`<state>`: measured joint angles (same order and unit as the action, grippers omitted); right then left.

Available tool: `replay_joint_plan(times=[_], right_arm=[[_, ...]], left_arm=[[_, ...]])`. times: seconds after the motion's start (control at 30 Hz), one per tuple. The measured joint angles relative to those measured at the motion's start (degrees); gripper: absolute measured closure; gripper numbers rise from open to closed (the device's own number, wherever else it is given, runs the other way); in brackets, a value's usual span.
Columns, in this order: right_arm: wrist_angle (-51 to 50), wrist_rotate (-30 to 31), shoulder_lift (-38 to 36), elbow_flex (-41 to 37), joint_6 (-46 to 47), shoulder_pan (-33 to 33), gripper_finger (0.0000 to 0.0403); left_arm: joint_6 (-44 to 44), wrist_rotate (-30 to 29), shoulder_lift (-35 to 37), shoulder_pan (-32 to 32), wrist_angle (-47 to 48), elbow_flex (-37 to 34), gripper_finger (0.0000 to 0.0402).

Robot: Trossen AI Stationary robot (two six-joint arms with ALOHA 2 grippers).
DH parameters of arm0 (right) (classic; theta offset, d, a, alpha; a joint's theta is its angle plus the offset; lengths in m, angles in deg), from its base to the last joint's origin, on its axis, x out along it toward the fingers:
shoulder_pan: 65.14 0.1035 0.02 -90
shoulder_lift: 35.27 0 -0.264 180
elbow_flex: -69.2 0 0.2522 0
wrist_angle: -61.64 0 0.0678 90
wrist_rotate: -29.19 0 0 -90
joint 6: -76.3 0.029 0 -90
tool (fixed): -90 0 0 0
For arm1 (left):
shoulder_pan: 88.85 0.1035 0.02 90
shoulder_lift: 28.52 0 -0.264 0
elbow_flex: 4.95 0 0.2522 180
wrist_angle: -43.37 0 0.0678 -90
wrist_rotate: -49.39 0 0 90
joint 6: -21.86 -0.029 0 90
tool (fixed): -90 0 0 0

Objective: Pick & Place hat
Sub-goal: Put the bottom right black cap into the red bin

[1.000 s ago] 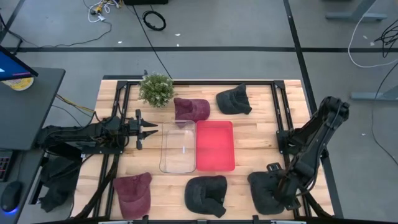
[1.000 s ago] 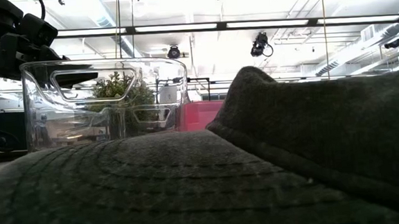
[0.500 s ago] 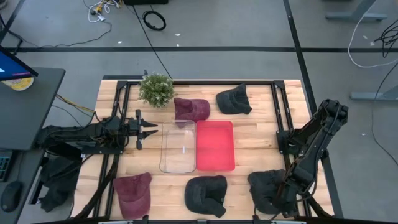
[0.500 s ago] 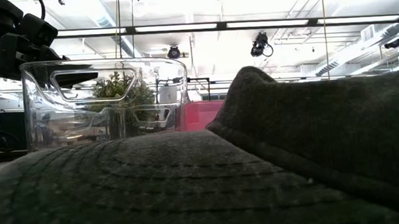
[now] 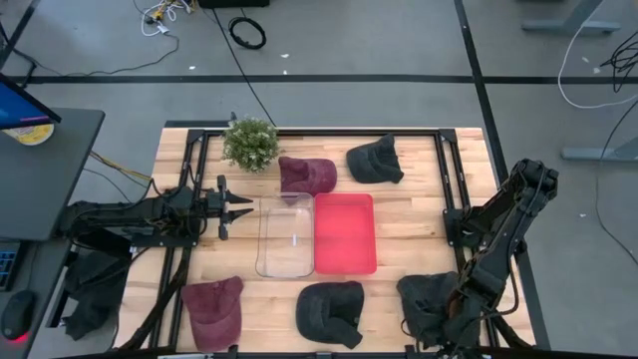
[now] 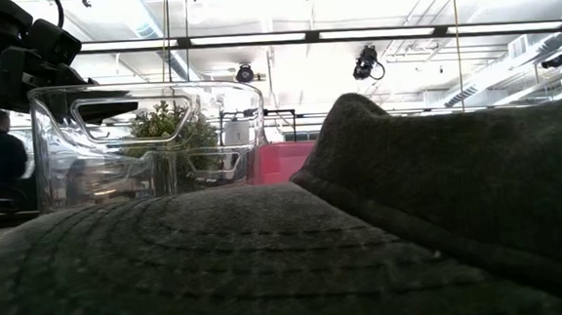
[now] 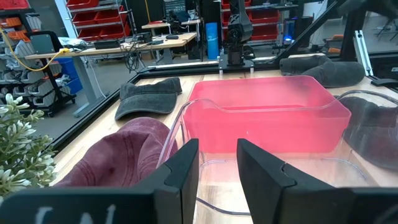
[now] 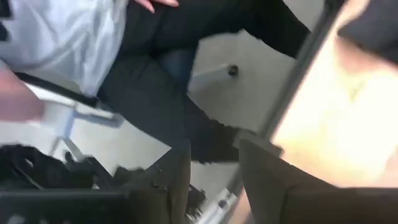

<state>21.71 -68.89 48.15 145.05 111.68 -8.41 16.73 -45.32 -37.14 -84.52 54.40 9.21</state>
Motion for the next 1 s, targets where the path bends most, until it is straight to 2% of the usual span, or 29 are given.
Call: replay_joint_plan(times=[0.07, 0.3, 0.4, 0.57, 0.87, 1.0], right_arm=[[-4.16, 2.03, 0.0, 0.0, 1.68, 0.04, 0.0261], [-23.07, 12.76, -0.01, -0.22, 16.05, 0.13, 0.0261], [-23.47, 13.86, -0.04, -1.39, 17.83, 0.89, 0.0261], [-22.92, 11.53, -0.04, -1.86, 15.97, 2.63, 0.0261], [-20.55, 12.6, -0.04, -1.88, 16.2, 4.59, 0.0261], [-23.16, 14.11, -0.04, -1.88, 16.42, 4.68, 0.0261]], left_arm=[[0.0, 0.02, 0.02, 0.0, 0.0, 0.0, 0.0287], [0.0, 0.0, 0.0, -0.02, 0.0, 0.02, 0.0287], [0.0, 0.01, 0.01, 0.0, -0.01, 0.01, 0.0287], [0.0, 0.0, 0.01, -0.01, 0.0, 0.01, 0.0287], [0.0, 0.01, 0.0, -0.01, -0.01, 0.01, 0.0287], [0.0, 0.0, 0.0, -0.01, -0.01, 0.0, 0.0287]])
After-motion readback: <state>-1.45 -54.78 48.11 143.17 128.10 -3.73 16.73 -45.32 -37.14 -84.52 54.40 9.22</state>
